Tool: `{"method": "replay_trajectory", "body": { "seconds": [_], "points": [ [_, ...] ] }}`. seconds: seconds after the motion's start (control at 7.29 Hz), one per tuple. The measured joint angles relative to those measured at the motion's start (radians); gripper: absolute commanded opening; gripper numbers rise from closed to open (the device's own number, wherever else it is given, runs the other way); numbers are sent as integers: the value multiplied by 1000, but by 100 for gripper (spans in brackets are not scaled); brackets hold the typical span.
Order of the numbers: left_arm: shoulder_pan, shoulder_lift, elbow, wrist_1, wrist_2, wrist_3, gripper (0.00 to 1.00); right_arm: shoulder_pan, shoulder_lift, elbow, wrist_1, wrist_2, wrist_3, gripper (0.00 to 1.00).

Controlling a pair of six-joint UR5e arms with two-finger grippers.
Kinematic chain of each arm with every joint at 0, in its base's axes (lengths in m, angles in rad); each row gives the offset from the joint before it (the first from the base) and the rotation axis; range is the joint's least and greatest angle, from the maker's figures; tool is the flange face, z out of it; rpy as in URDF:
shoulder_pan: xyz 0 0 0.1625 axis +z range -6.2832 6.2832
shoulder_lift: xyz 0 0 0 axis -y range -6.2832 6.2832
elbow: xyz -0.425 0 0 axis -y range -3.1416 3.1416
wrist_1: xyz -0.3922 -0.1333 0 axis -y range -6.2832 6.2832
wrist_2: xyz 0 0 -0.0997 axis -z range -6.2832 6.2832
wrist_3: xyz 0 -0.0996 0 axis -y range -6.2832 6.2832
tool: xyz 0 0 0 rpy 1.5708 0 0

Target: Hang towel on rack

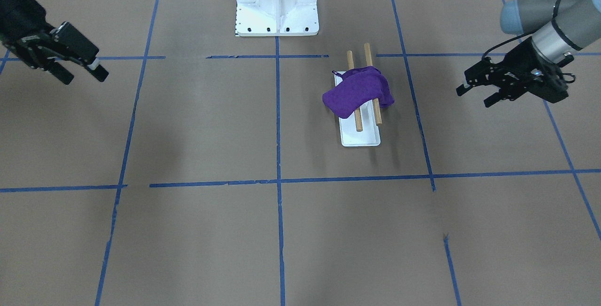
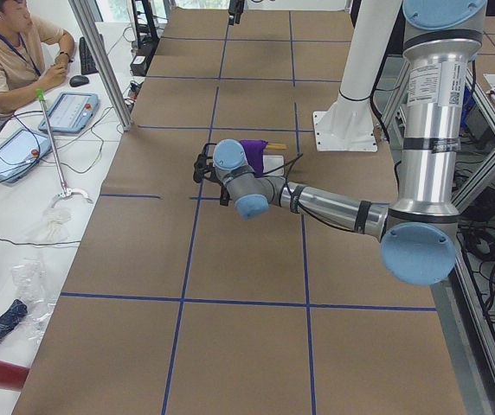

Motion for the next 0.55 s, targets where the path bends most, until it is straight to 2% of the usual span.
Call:
{"method": "replay_trajectory", "body": {
  "seconds": [0.27,0.41,0.55],
  "points": [
    [-151,93,25,14,4,315,100,101,-101,-83,-7,3,-283,100],
    [-226,114,39,61,12,470,100,162,-136,-121,-44,1,-471,100],
    [-304,122,47,158,35,625,100,223,-151,-145,-136,-5,-676,100]
  ]
}}
